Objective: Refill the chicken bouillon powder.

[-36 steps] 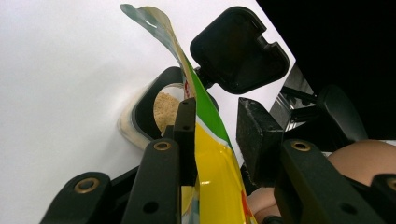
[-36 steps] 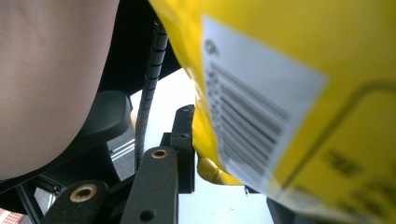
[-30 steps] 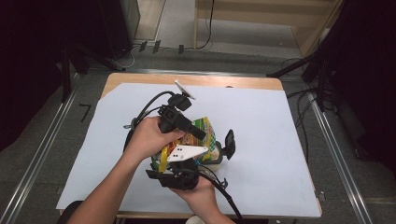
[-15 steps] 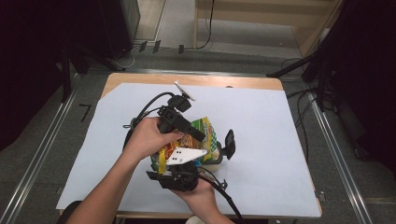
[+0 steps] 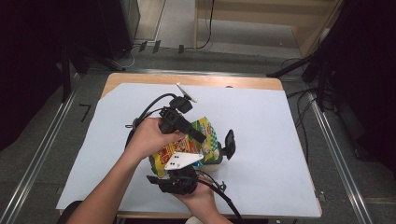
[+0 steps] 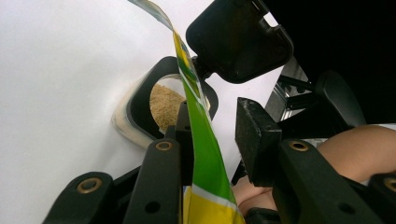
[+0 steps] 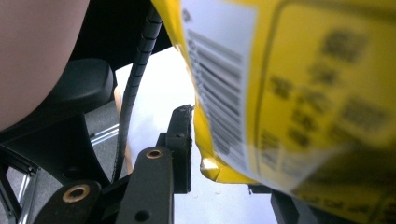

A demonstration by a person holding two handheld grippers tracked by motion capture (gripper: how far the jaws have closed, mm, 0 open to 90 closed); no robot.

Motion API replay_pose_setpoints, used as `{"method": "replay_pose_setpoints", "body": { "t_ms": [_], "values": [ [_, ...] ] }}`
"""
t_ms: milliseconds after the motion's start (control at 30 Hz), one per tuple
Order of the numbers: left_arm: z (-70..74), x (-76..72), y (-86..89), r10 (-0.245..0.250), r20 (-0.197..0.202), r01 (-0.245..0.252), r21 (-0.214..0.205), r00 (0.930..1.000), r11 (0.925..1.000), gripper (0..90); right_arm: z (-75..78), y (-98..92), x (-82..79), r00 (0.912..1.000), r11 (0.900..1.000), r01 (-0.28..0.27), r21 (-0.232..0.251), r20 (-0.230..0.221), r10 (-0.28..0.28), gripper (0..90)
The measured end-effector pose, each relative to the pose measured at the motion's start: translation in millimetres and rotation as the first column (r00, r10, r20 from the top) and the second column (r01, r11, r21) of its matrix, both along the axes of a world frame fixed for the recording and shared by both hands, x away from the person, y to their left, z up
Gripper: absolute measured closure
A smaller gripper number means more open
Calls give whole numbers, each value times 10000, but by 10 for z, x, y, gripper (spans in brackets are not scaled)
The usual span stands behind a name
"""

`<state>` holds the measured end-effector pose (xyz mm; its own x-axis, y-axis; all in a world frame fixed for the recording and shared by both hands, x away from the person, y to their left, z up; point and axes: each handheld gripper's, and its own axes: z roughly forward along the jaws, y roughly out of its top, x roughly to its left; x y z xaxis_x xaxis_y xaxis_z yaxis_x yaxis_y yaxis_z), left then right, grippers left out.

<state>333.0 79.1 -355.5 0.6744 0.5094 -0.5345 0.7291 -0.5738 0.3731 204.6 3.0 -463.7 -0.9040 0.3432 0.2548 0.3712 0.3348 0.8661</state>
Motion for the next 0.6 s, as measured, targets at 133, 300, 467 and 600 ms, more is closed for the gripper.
{"method": "replay_pose_setpoints", "body": {
  "t_ms": [133, 300, 467, 600],
  "values": [
    [-23, 10, -8, -66, 35, 66, 60, 10000, 10000, 724, -39, 6, -2, 9997, 9999, -100, -140, 232, 103, 690],
    [-61, 25, -20, -67, 47, 67, -8, 10000, 10000, 727, -96, 17, -6, 9991, 9993, -223, -292, 362, 234, 674],
    [-113, 45, -30, -168, -12, 168, 33, 9999, 9999, 741, -162, 23, 3, 9996, 9993, -233, -306, 171, 238, 638],
    [-161, 60, -36, -346, -113, 346, 8, 9993, 9994, 760, -237, 21, 17, 9998, 9993, -118, -352, 155, 123, 627]
  ]
}}
